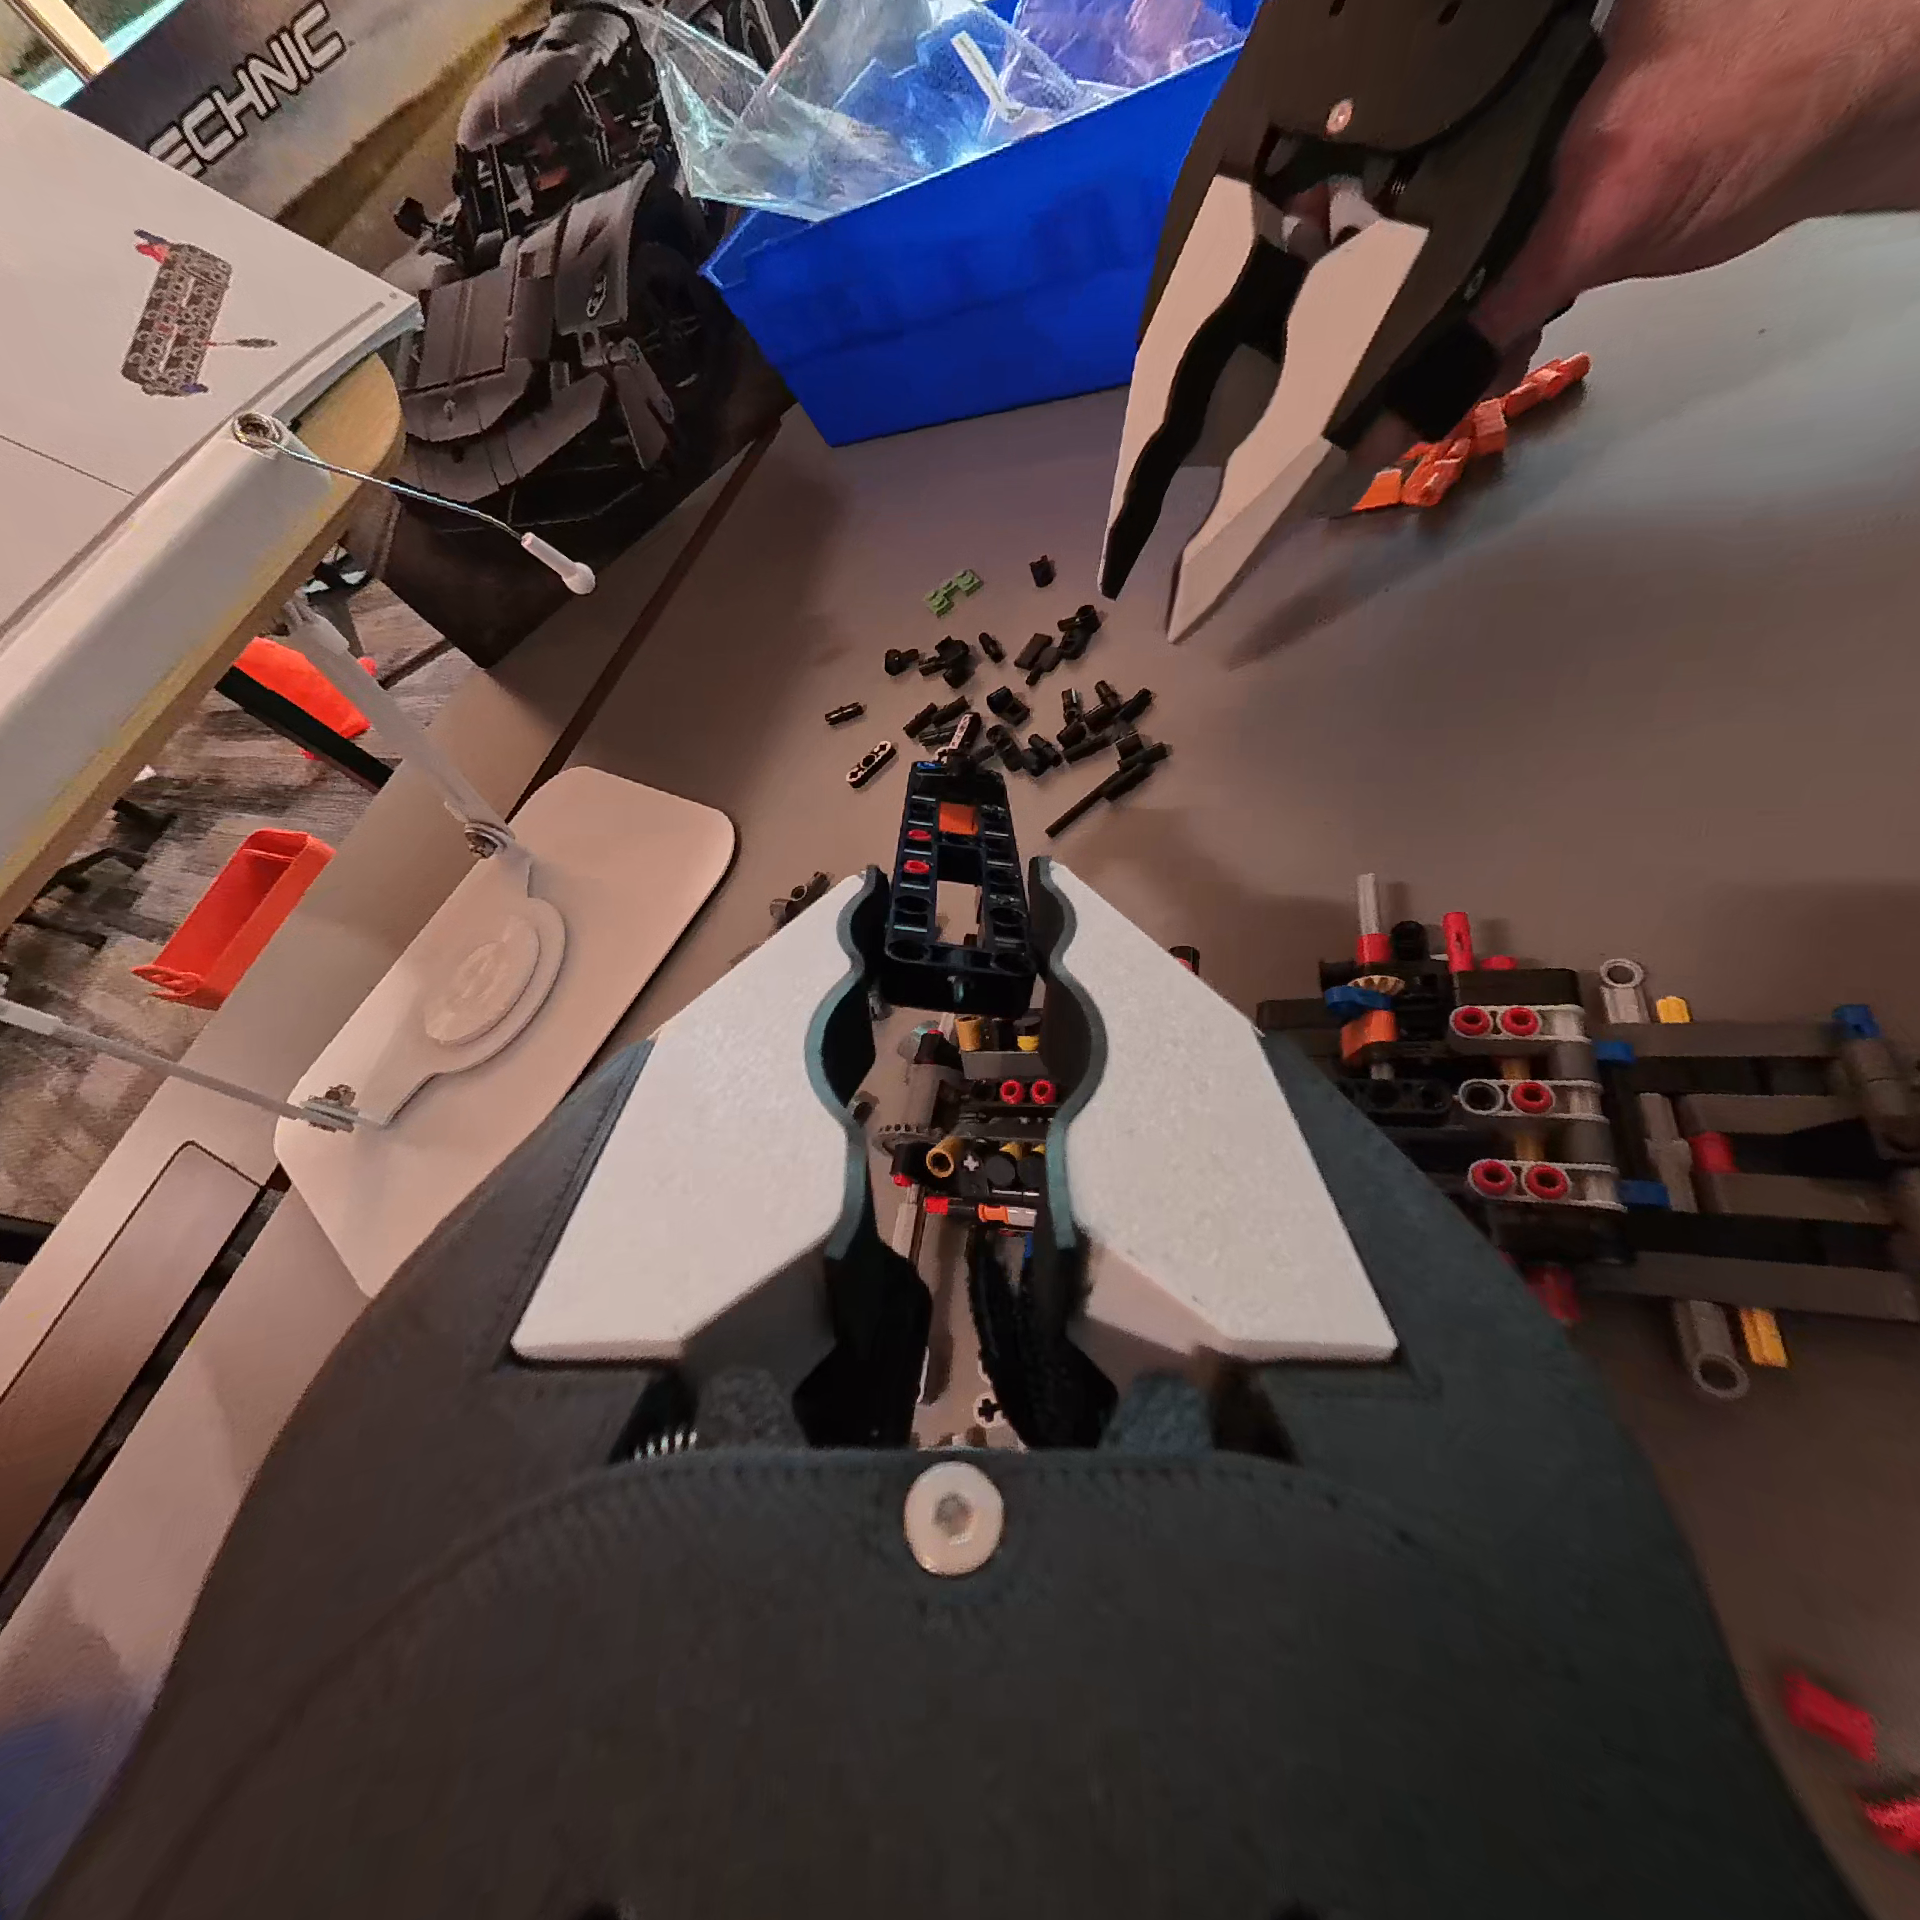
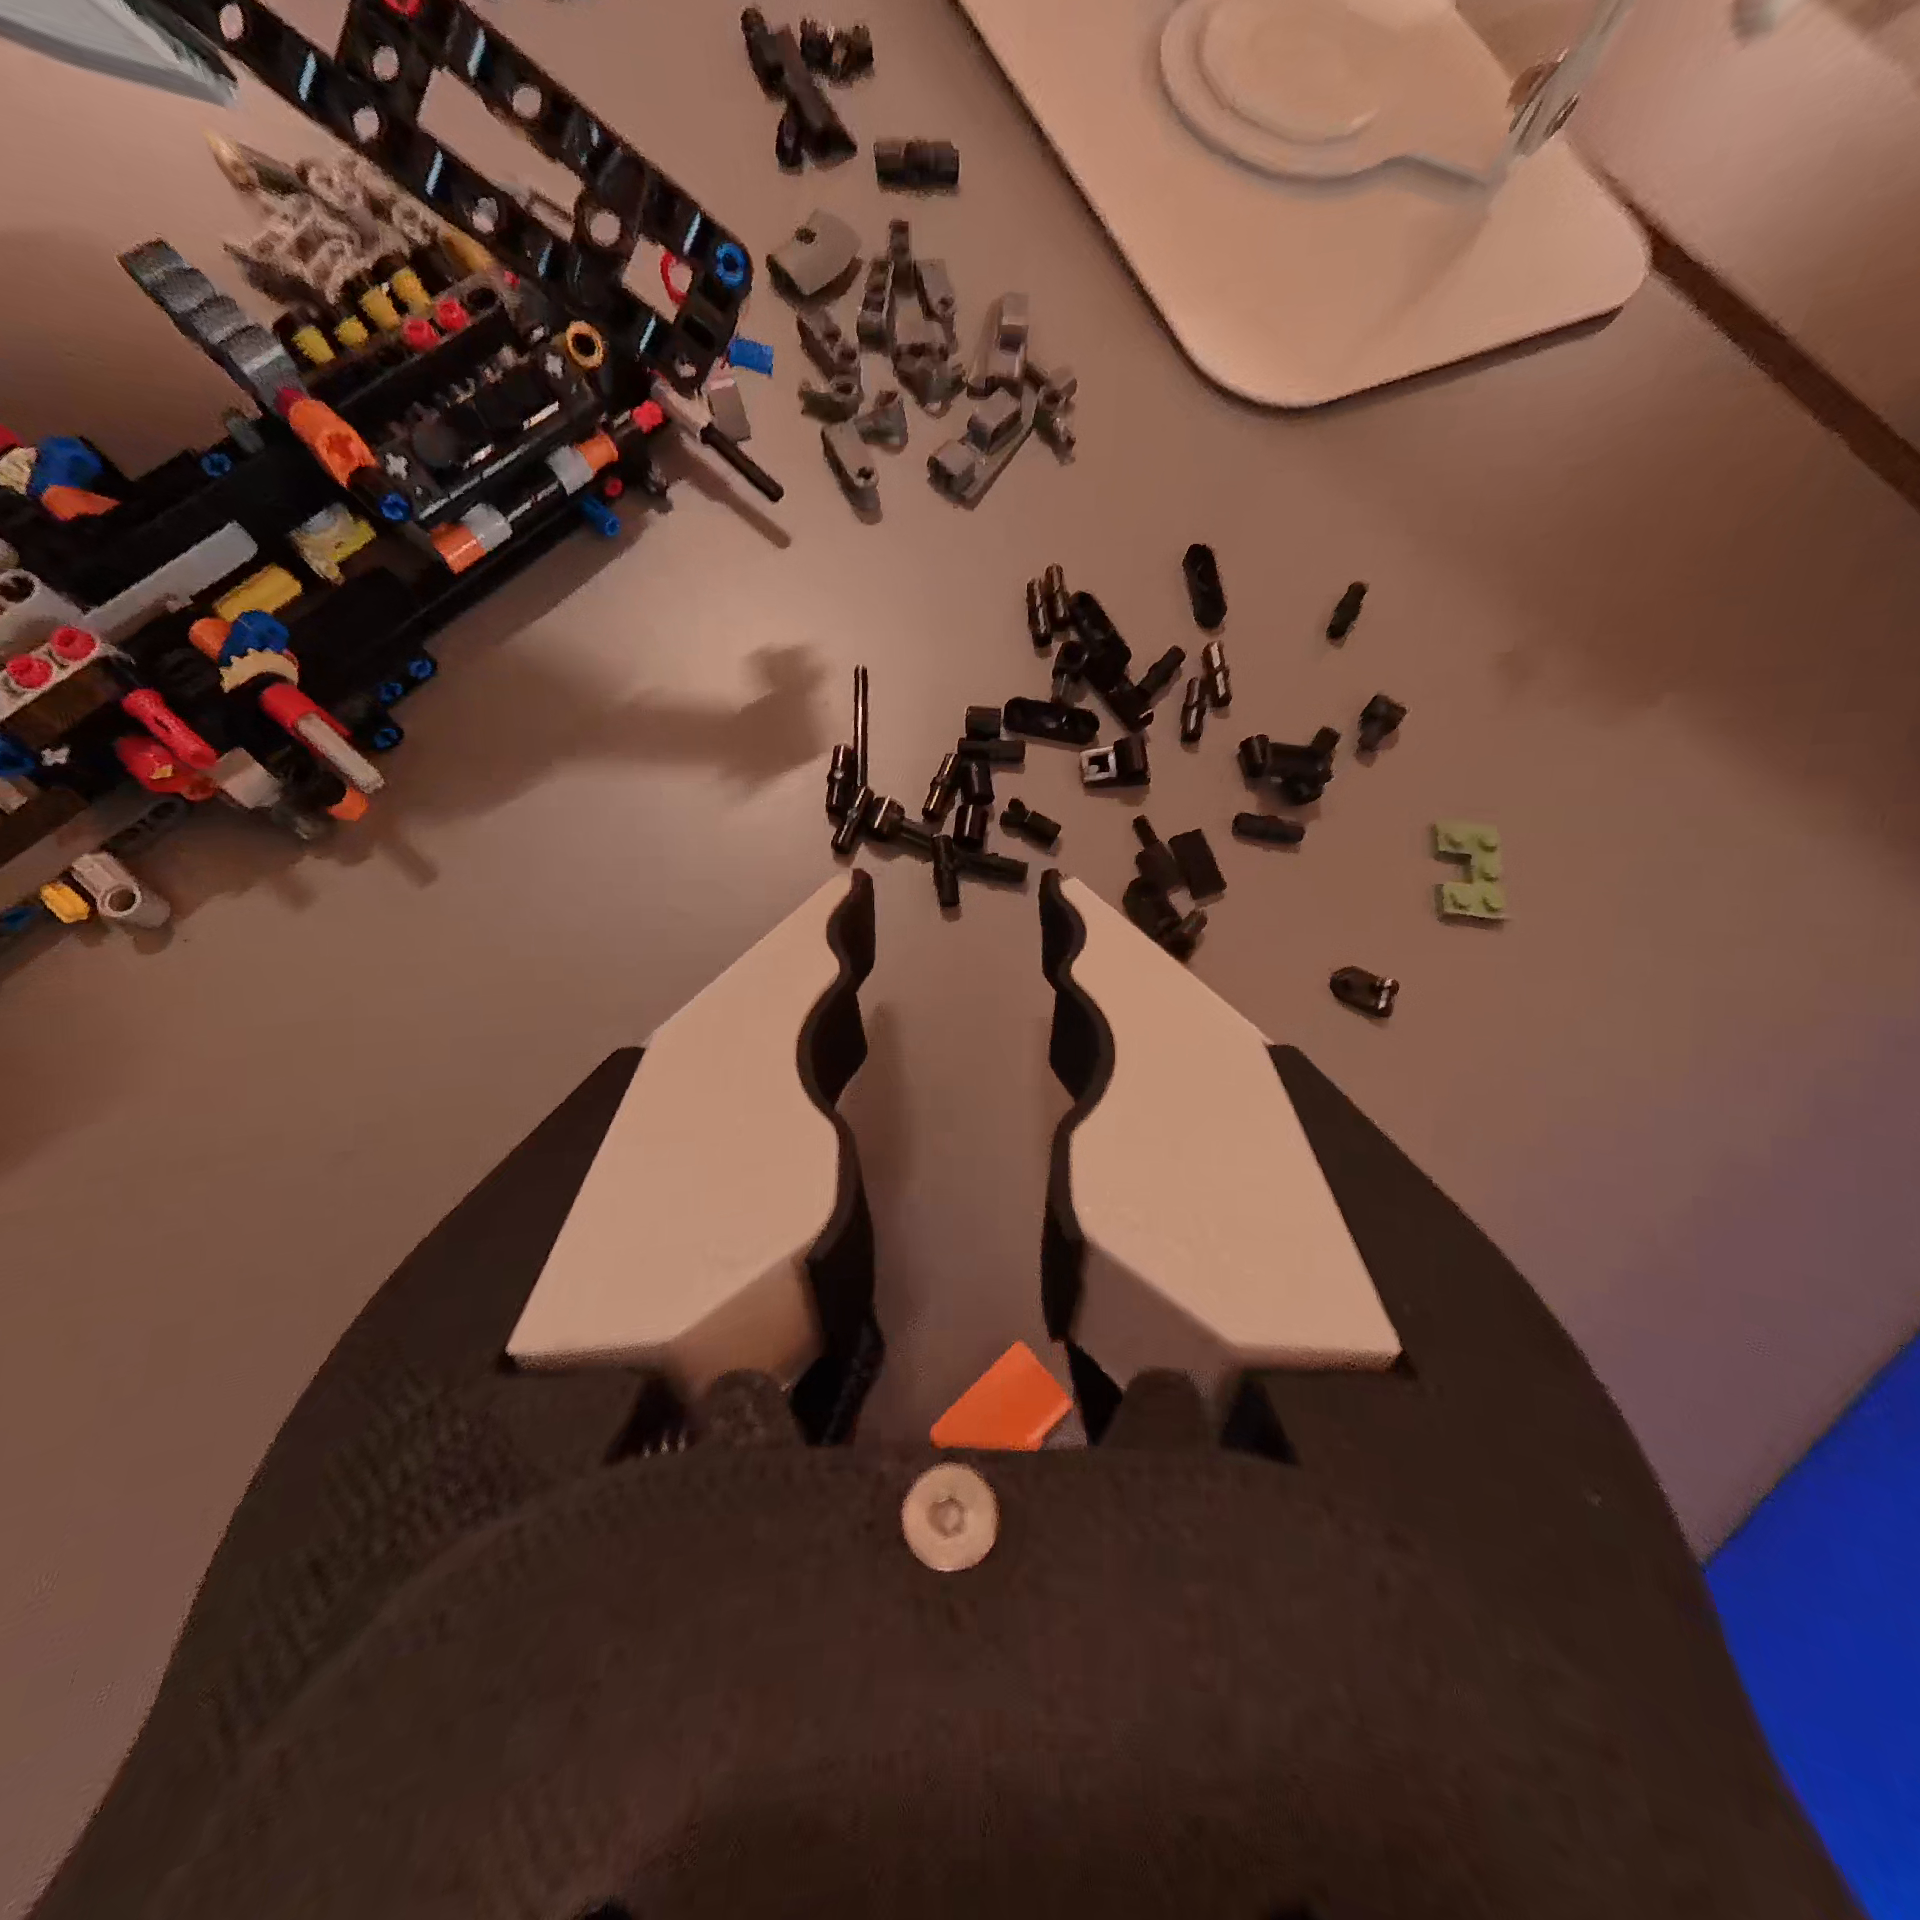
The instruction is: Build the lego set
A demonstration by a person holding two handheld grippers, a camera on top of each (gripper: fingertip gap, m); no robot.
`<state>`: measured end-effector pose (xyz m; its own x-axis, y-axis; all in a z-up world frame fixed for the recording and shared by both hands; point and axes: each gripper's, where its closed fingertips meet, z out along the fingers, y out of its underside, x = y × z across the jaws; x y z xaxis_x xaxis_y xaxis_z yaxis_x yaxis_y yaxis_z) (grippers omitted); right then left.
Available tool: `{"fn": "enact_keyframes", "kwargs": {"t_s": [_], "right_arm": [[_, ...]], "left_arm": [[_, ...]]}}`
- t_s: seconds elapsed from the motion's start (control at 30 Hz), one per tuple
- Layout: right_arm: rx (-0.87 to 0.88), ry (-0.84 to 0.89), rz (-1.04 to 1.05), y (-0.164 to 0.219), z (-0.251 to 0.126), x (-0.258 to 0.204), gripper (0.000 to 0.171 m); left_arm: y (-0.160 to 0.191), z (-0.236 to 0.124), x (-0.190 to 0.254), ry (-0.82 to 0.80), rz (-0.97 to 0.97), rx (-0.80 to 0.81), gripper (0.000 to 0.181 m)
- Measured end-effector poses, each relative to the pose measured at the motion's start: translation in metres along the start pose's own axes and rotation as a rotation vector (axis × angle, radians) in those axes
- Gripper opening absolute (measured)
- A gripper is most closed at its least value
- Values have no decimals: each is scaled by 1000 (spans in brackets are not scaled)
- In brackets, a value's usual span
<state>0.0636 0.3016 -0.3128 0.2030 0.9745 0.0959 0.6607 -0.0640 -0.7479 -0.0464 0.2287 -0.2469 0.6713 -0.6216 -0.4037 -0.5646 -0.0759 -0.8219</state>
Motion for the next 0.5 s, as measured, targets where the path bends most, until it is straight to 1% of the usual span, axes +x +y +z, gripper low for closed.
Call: {"fn": "enact_keyframes", "kwargs": {"t_s": [0.17,0.23,0.3,0.37,0.5], "right_arm": [[-36,-20,-31,8,3,-3,24],[-57,-37,-44,12,5,-5,19],[-85,-67,-53,17,8,-10,19],[-107,-58,-55,20,13,-9,19],[-111,-54,-57,17,20,-6,17]], "left_arm": [[1,0,-1,-7,4,-3,25],[0,0,-2,-10,3,-1,26],[0,0,-1,-6,-2,1,25],[1,0,-2,-5,-3,-3,25],[2,0,-2,-6,-6,-4,25]]}}
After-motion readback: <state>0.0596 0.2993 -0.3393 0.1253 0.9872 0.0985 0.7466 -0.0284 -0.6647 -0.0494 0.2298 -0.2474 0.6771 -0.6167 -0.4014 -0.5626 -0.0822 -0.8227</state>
